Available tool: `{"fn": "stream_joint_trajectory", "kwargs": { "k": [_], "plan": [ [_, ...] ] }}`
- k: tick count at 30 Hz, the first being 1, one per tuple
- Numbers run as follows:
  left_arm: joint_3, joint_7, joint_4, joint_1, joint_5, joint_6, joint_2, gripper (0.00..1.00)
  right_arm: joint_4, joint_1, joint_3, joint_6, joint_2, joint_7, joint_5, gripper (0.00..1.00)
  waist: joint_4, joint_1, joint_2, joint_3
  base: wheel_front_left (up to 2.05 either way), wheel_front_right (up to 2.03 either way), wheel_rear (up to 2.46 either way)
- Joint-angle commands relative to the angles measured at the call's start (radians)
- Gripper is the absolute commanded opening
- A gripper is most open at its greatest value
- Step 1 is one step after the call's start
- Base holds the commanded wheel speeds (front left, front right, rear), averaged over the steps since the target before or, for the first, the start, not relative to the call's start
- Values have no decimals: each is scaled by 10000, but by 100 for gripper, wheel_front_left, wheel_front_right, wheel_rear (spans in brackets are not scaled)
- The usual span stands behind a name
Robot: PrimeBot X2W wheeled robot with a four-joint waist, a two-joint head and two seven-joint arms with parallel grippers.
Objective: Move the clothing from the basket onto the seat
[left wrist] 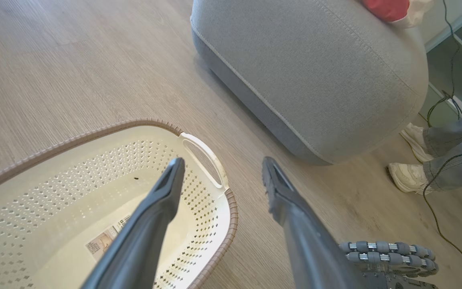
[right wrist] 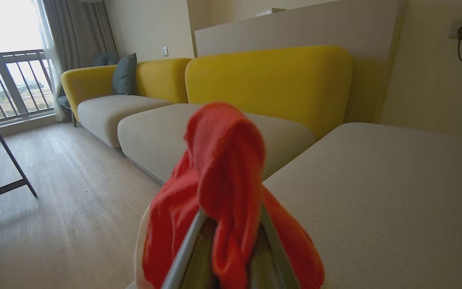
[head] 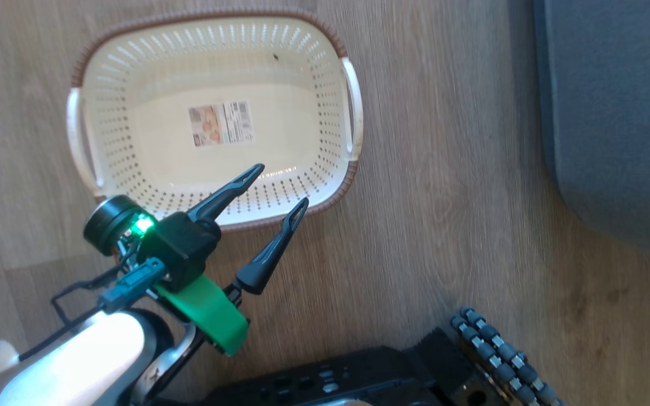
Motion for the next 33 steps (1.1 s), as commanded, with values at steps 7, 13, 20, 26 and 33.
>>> {"fn": "stream_joint_trajectory", "kwargs": {
  "k": [7, 13, 20, 26, 33],
  "plan": [
    [531, 250, -982, 24, 154, 265, 717, 100, 385, 974, -1892, 69, 196, -237, -1118, 0, -313, -1, 0, 866, 0, 0, 0],
    [726, 334, -1204, 188, 61, 573, 905, 100, 966, 1257, -2554, 69, 787, -752, -2087, 100, -432, -1, 0, 848, 0, 0, 0],
    [729, 285, -1215, 262, -80, 634, 816, 100, 1494, 1289, -2204, 69, 717, -962, -2471, 100, -740, -1, 0, 195, 0, 0, 0],
    [554, 191, -890, 205, -283, 481, 413, 100, 1635, 2328, -1340, 69, 219, -608, -2275, 100, -1048, -1, 0, -731, 0, 0, 0],
    [558, -271, -178, 398, -763, 418, -145, 100, 773, 4246, 121, 69, -398, -270, -1194, 100, -1261, -1, 0, -2236, 0, 0, 0]
  ]
}}
